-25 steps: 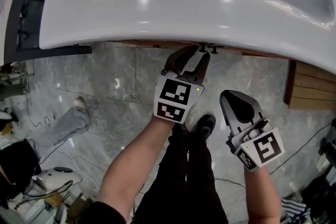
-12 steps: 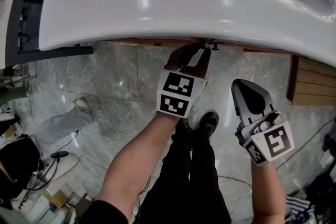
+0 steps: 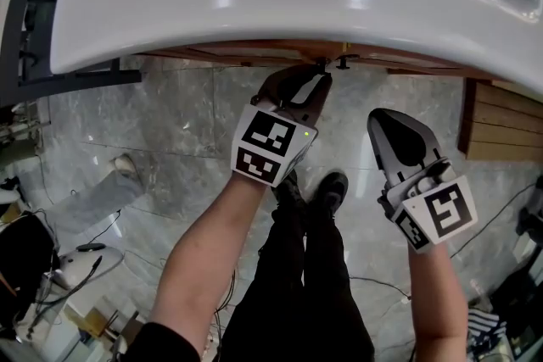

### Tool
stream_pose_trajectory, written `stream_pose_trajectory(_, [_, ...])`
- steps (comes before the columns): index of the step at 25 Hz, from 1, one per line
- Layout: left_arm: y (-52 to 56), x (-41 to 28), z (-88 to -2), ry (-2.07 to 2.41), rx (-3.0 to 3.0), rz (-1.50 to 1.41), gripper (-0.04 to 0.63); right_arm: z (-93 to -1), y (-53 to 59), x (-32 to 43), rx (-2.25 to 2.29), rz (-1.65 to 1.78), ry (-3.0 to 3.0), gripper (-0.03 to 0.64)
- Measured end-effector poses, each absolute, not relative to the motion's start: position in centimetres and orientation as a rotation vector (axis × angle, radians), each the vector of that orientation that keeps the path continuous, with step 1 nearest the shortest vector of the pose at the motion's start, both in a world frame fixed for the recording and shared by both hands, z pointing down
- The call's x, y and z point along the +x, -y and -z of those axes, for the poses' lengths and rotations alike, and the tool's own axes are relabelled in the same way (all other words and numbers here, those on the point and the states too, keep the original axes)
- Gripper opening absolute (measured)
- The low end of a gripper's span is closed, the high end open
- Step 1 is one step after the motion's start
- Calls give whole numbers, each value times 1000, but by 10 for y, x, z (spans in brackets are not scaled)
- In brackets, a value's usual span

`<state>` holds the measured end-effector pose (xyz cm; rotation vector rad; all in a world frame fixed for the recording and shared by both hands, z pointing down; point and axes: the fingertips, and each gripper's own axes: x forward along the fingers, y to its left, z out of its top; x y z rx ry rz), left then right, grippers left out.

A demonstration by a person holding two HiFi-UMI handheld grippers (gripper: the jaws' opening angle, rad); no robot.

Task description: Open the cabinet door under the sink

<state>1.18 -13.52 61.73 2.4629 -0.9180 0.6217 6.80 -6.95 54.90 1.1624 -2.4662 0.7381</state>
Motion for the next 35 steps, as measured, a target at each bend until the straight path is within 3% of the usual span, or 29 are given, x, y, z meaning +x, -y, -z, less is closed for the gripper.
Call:
stream_pose_trajectory(16, [109,7,-617,840,2512,-613,78,-524,113,17,981,-520,2609,135])
stream_pose_trajectory(35, [95,2,-614,823,2537,-611,80,-526,112,-1,778,-406,2666,121])
